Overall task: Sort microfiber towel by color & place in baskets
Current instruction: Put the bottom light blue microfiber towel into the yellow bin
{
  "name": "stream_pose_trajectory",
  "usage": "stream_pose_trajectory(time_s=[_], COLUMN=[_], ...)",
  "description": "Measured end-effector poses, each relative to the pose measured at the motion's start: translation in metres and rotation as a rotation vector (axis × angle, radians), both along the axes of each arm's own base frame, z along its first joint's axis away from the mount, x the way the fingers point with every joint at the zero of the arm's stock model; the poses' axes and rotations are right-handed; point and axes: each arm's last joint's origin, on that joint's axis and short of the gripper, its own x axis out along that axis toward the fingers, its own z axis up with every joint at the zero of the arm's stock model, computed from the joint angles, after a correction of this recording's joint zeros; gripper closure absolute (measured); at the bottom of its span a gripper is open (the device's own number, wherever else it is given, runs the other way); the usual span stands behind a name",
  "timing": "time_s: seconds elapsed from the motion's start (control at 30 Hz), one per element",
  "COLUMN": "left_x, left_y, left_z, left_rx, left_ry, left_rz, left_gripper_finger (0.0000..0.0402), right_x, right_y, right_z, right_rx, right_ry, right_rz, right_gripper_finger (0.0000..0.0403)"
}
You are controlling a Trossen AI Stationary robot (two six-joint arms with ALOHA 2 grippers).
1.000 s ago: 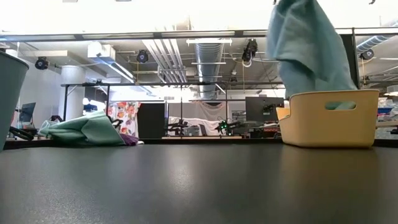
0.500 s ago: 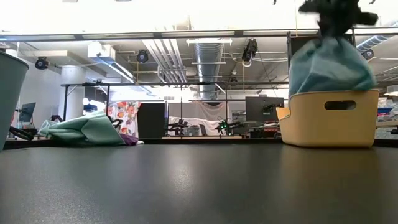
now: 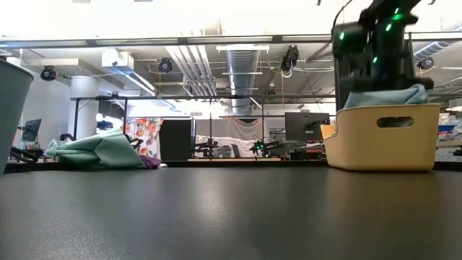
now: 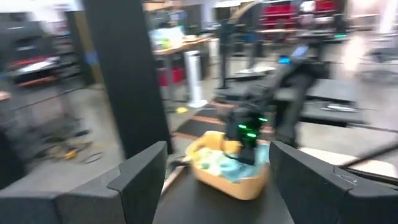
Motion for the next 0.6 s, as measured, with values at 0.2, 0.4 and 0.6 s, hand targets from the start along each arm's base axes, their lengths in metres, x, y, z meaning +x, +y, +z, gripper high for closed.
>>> stream_pose_trajectory(time_s=[0.2,0.4,0.6], left_x=[0.014,0.034,0.046], left_y=[0.031,0.061,0.094], left_z=[-0.003,-0.02,-0.045], left_rx=[-0.01,-0.144,-0.214], left_ry=[0.028,0.133,0.338], left_rz=[0.098,0.021,0.123], left_gripper_finger=[0.0135,0.0135,0.0135], right_x=[-0.002,0.005,0.008], right_y=[-0.03,-0.038,-0.043], right_z=[-0.027,-0.037,-0.005], right_rx=[0.103,0.151,0.063], right_ry=[0.105,0.172,0.142], right_rz=[-0.046,0.001,0.021], right_gripper_finger=[0.0376,0.0294,0.0201])
